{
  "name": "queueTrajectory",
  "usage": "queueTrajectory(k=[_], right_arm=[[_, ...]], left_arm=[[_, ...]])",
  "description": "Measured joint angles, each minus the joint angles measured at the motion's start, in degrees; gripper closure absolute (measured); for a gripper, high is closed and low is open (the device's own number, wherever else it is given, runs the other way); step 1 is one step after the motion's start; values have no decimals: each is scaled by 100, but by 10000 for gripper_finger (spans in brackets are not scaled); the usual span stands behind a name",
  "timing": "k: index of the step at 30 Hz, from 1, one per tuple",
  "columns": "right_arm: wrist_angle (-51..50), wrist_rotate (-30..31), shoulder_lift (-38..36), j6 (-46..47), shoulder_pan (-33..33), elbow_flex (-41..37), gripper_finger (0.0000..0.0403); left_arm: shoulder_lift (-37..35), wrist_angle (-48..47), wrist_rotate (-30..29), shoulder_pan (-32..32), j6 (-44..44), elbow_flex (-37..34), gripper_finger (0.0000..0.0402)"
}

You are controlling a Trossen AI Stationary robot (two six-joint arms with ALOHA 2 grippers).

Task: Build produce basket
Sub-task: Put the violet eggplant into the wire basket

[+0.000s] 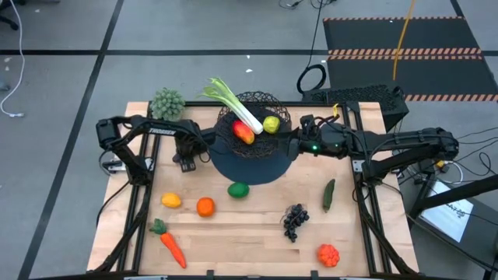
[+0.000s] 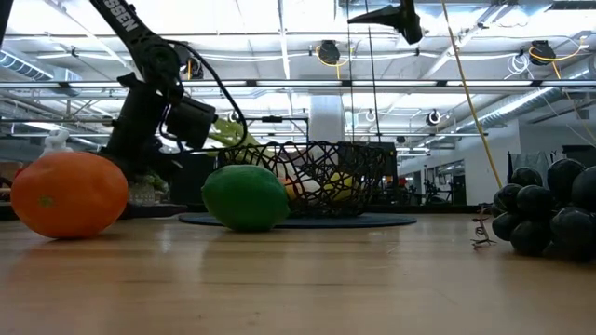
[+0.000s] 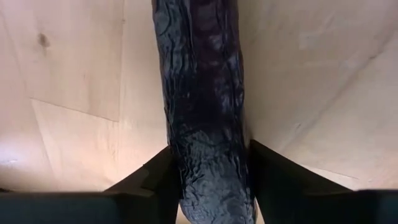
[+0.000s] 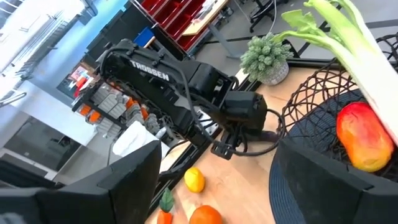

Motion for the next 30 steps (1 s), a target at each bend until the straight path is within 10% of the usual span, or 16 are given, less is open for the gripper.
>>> queueTrajectory(k=[15, 30], right_arm=[[-9, 280, 2, -255, 123, 0, 90], [-111, 278, 2, -260, 121, 0, 90]], left_arm=[[-1582, -1278, 847, -261, -960, -6, 242], [-3970, -611, 2068, -1448, -4256, -2, 240]])
